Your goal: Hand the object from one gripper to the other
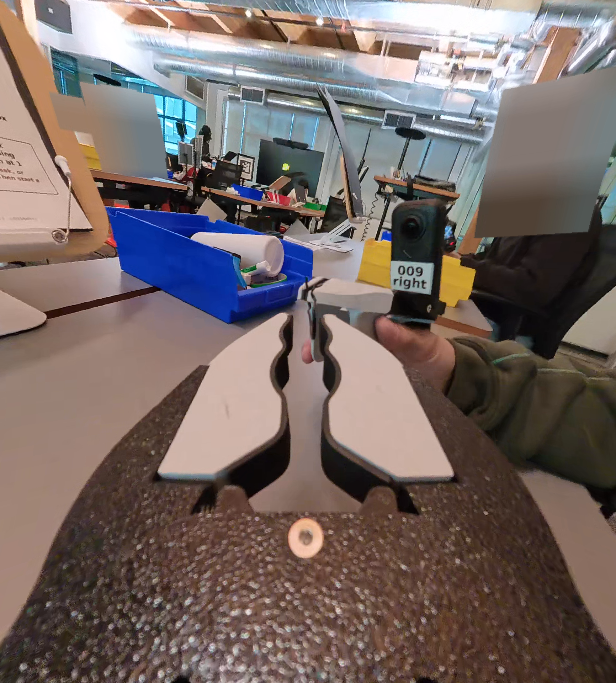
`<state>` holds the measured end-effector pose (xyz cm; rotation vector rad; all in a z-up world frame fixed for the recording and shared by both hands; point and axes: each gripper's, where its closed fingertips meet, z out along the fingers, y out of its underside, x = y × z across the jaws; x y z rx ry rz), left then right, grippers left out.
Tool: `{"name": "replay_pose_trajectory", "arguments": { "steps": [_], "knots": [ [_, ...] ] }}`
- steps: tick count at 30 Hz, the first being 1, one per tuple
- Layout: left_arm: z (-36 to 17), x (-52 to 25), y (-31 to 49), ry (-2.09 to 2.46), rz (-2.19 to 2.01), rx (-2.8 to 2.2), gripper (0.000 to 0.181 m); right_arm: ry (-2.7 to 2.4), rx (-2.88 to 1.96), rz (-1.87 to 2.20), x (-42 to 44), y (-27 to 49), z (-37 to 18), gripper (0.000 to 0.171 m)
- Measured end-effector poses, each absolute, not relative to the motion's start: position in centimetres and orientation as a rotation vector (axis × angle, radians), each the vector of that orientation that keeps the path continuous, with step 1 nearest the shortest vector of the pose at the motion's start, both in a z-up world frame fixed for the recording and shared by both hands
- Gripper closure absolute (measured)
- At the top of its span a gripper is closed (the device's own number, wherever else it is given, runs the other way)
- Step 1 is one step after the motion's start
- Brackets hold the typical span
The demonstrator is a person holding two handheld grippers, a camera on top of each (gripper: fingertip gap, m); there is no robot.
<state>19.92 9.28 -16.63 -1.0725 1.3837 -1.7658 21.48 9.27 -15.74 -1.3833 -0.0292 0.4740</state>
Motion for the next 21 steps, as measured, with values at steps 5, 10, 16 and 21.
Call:
{"name": "replay_pose_trajectory", "arguments": {
  "steps": [5,10,16,21],
  "knots": [
    [-16.88,19.85,9.07,1.438,-1.591,-0.977,0.179,-0.010,-1.368,0.448,21.86,9.17,-15.45,0.171],
    [-17.17,19.95,8.62,1.451,-1.616,-0.993,0.177,0.011,-1.347,0.469,22.18,9.01,-15.22,0.171],
    [-17.53,20.14,8.48,1.461,-1.615,-1.016,0.179,-0.010,-1.351,0.480,21.44,9.21,-15.36,0.171],
    [-17.56,20.20,8.71,1.456,-1.564,-0.998,0.180,-0.003,-1.368,0.489,21.53,9.27,-15.60,0.171]
  ]
}}
